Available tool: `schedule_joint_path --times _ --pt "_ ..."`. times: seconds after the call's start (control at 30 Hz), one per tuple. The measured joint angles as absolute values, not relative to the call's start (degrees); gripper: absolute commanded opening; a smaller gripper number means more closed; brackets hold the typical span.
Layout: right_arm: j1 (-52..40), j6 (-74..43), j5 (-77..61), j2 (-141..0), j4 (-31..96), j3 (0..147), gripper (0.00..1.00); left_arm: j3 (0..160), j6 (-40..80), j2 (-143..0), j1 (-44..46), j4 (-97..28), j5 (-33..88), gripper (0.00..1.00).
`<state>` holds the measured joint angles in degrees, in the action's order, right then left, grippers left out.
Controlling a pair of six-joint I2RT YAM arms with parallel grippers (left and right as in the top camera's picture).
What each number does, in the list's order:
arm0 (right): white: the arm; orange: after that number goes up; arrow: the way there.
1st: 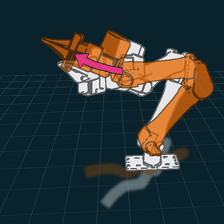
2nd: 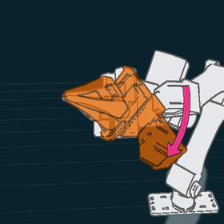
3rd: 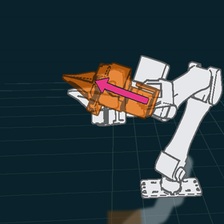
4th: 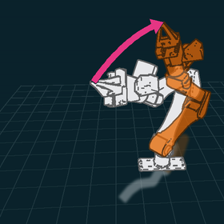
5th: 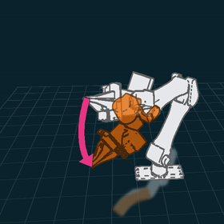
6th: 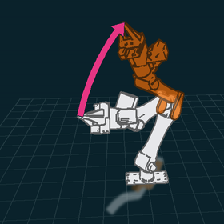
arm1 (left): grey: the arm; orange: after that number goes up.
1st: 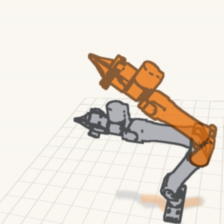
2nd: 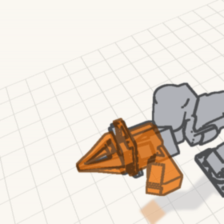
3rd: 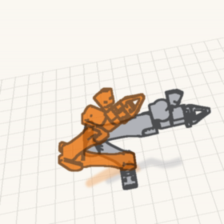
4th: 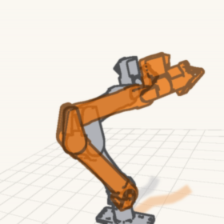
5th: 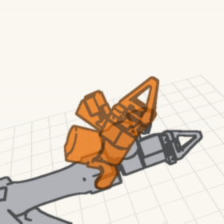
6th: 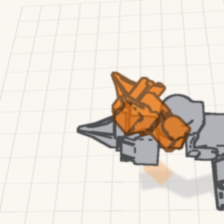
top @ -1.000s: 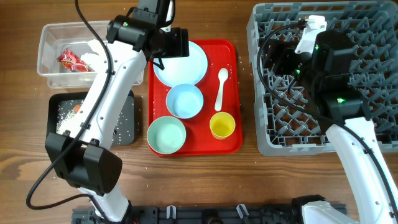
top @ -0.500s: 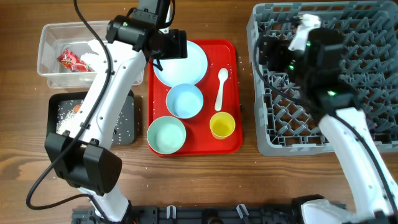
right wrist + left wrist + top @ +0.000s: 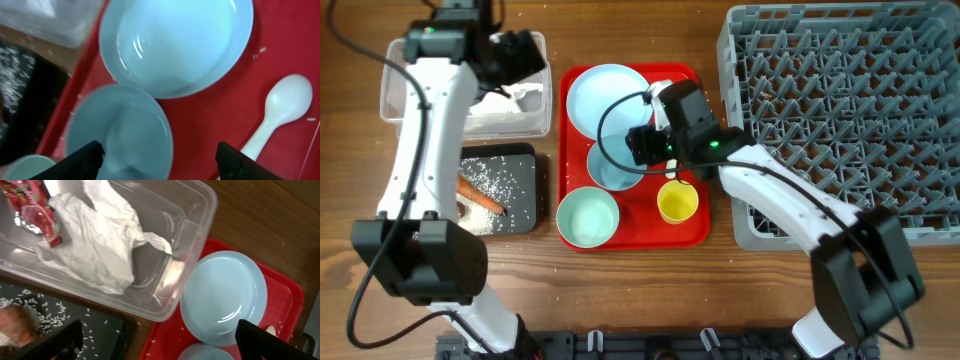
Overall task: Sort waste into correct bins and load items into the dishwasher rack
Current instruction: 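Grasp the light-blue bowl with the right gripper and place it in the rack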
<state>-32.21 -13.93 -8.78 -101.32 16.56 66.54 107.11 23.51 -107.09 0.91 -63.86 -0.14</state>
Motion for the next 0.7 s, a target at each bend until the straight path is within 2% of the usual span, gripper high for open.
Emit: schedule_joint_path --times 0.13,0.23,0.3,0.33,0.47,0.5,0.53,0.7 --pt "-32.16 -8.38 -7.86 -104.25 17.37 66.54 0.73 107.11 23.55 -107.09 -4.19 -63.88 -0.16 1.0" --pt "-32.16 -5.63 -7.64 -107.63 17.12 66.59 0.63 107.11 23.55 -107.09 -5.04 -64.07 -0.14 1.0" --pt "-32.16 -4.43 -7.66 -110.41 17.19 66.59 0.52 107.11 23.55 -107.09 -4.99 -64.07 -0.14 1.0" --pt "-32.16 -4.03 -7.68 -110.69 17.15 66.59 0.34 107.11 23.55 -107.09 -4.99 -64.07 -0.14 1.0" --pt "-32.16 -3.53 -7.64 -110.69 16.71 66.59 0.23 107.11 23.55 -107.11 -4.99 -64.07 -0.36 1.0" --pt "-32.16 -3.4 -7.62 -110.69 16.69 66.59 0.12 107.11 23.55 -107.11 -4.99 -64.07 -0.4 1.0" --pt "-32.16 -3.31 -7.6 -110.69 16.71 66.61 0.06 107.11 23.55 -107.11 -4.99 -64.07 -0.56 1.0" --pt "-32.16 -3.11 -7.09 -109.75 23.53 71.92 0.04 107.11 23.55 -107.11 -4.99 -64.07 -0.58 1.0"
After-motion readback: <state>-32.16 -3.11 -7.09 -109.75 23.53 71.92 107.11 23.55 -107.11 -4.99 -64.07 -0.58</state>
